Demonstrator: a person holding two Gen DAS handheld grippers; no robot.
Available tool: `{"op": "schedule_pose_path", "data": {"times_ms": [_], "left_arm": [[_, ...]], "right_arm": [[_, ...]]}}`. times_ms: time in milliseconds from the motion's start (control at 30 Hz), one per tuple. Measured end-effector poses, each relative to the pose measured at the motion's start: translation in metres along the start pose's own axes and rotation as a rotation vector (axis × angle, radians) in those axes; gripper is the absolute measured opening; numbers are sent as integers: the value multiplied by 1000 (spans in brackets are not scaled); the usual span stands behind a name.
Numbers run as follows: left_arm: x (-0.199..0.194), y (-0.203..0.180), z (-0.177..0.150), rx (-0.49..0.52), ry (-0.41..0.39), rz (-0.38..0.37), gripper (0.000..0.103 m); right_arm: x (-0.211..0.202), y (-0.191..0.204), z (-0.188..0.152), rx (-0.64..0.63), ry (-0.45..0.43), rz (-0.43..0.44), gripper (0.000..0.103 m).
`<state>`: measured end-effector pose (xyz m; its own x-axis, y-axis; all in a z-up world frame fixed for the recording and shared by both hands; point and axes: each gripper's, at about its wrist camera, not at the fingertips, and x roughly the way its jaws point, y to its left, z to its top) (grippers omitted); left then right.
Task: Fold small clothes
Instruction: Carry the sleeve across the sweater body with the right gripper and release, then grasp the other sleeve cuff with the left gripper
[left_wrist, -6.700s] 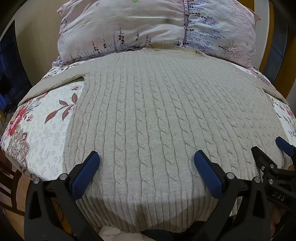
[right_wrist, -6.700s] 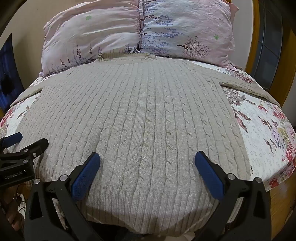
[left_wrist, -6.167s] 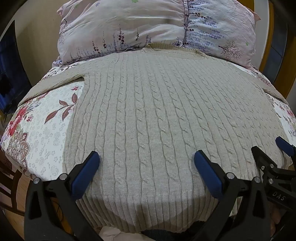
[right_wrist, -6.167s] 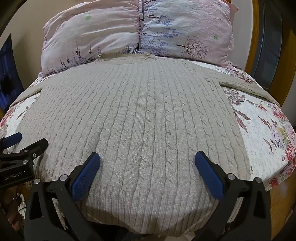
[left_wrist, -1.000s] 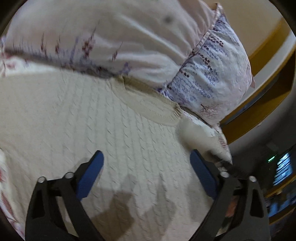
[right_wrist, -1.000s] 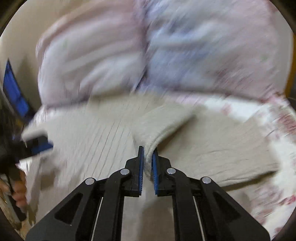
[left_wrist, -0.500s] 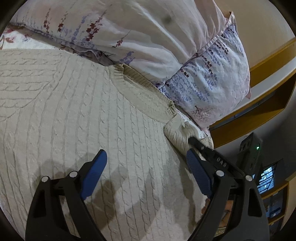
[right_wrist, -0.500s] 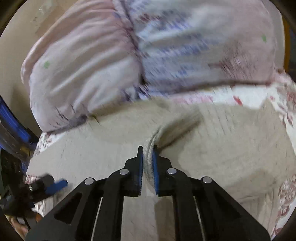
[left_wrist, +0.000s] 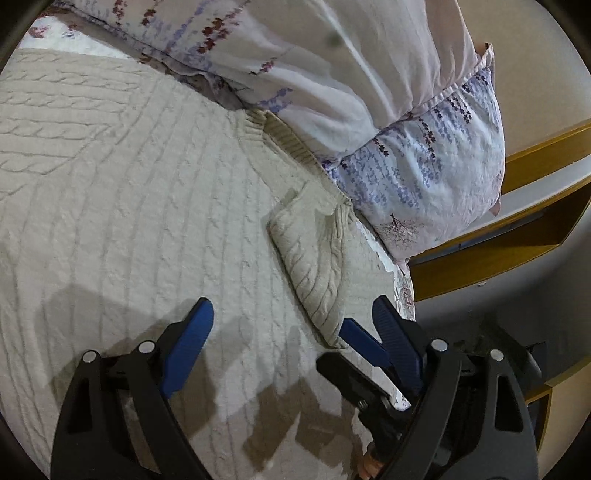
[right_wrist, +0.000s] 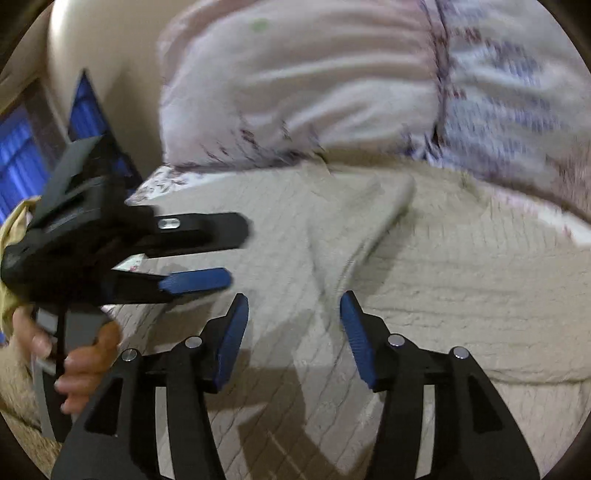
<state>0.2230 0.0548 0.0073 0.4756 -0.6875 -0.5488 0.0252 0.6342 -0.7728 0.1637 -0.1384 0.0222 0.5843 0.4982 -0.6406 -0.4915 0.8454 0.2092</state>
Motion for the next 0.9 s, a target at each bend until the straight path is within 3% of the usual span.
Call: {"op": "schedule_pose_path", "data": {"times_ms": [67,233,267,333,400,533,667,767,833,900], "left_arm": [[3,-2,0,-4,3,0,87],[-14,11,5,-47,-41,-1,83],[-21,15,7,-50,-61,14,84],[-30,20,11,-50,-83,30,84],[-38,26,13,-65,-99,33,84],[-43,36,13,-88,-78,-1,83],[-33,36,9,-93,-34,-15,83],[-28,34,8,-83,-29,-6,83],[-25,34,9,-89,-27,0,78],[-22,37,11,-97,-26,13,65]], "right_arm": [[1,2,5,-2,-3,-61,60],[10,-29,17,206,26,-16,58],[13,-32,20,224,27,-11,55],[25,-35,29,266,30,5,36],[36,-30,37,266,31,37,30],[43,3,34,159,54,169,30],[35,8,14,148,106,202,31],[16,-18,-6,283,121,209,41],[0,-45,-26,418,119,204,42],[-19,-77,-45,557,88,176,42]]}}
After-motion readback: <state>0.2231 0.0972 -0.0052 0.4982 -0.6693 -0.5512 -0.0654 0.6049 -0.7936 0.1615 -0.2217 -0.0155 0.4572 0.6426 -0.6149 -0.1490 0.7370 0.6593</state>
